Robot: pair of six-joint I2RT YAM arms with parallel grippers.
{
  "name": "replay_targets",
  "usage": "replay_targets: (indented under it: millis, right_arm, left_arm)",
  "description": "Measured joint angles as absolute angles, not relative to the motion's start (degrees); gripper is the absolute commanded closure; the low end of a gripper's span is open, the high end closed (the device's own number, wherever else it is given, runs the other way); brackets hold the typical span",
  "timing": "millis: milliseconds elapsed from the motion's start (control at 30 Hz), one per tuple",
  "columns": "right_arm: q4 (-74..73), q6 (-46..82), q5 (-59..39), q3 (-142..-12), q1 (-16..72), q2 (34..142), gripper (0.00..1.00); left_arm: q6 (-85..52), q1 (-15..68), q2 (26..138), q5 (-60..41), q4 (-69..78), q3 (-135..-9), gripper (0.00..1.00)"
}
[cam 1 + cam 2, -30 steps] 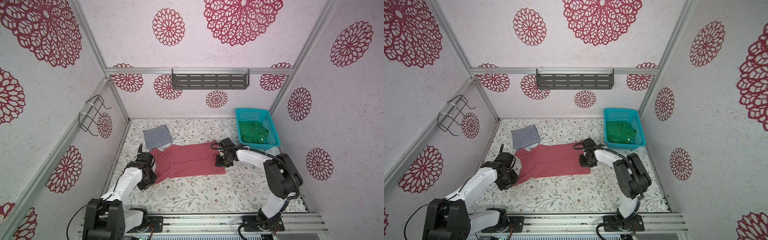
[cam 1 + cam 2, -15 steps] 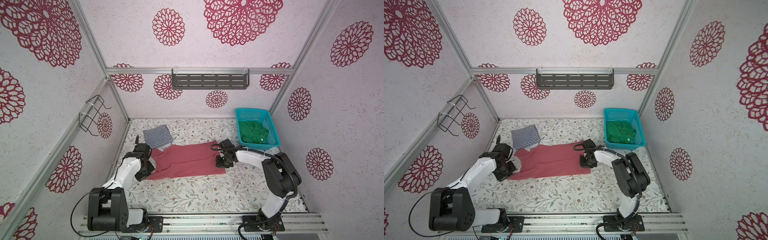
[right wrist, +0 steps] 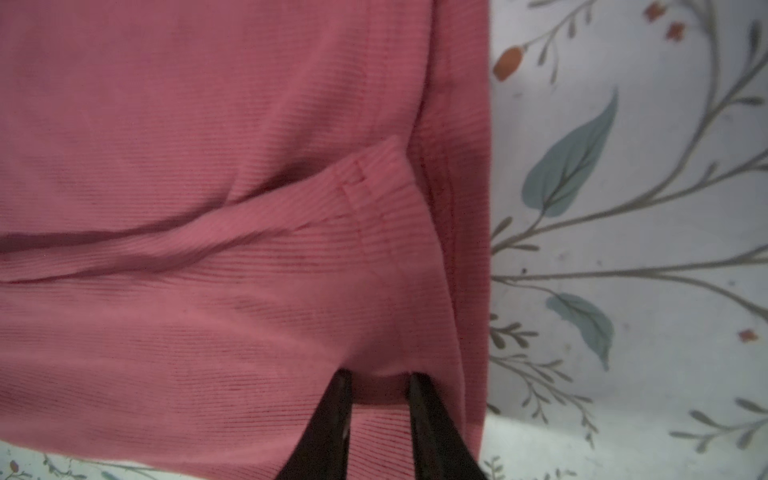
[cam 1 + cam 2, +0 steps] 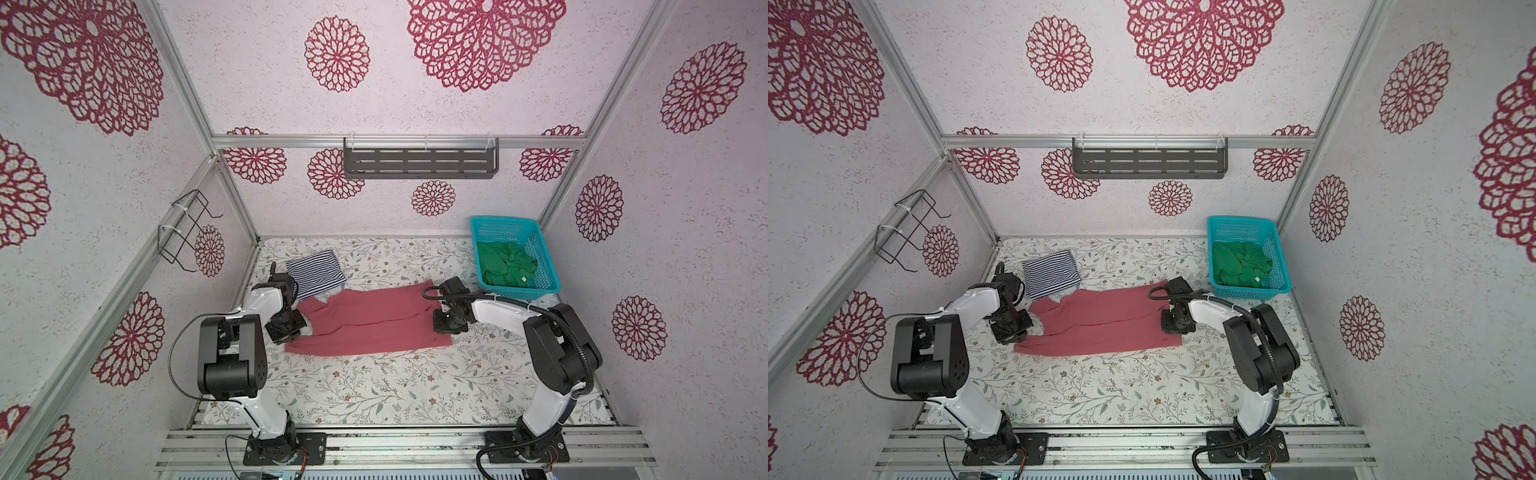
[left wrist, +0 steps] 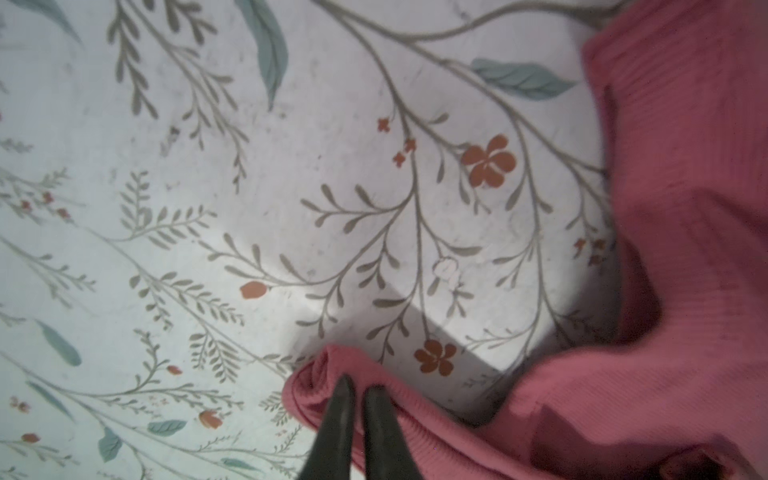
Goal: Fold and stack the tank tops
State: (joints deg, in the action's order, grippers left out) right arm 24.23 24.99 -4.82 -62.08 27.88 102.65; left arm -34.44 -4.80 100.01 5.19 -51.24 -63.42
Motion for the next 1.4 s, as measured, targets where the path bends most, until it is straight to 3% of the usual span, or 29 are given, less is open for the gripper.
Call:
replay_targets:
  millis: [167,267,400,500,767,1000,1400]
  right_arm:
    - [25.6,24.5,-3.9,-62.9,27.3,102.8,0.68]
    - [27.5,23.8,-3.2,-62.9,27.1,102.0,0.66]
    - [30.8,23.4,-2.1,-62.9,27.0,98.5,0.66]
    - [30.9,23.6,-2.2,-62.9,27.2,97.1,0.67]
    - [23.6,25.8,-3.0,-63.0,28.0,103.1,0.73]
    - [18.9,27.5,-1.7,-59.8,28.0,102.3,0.76]
    - [17.8,32.5,-0.3,-42.3,28.0,86.7,0.75]
  left_arm:
    - [-32.5,-4.8,100.4,7.4,-53.2,-67.3,0.43]
    - [-31.4,-4.8,98.0,10.1,-56.6,-69.0,0.39]
    - [-31.7,-2.7,90.8,13.4,-61.1,-71.7,0.40]
    - [-34.2,4.3,88.4,12.4,-61.1,-73.6,0.43]
    - [-41.5,21.9,103.7,2.4,-48.6,-74.0,0.48]
    - [-45.4,27.6,109.7,-3.0,-41.4,-70.9,0.51]
    - [-54.9,32.0,95.8,-9.1,-23.3,-50.4,0.51]
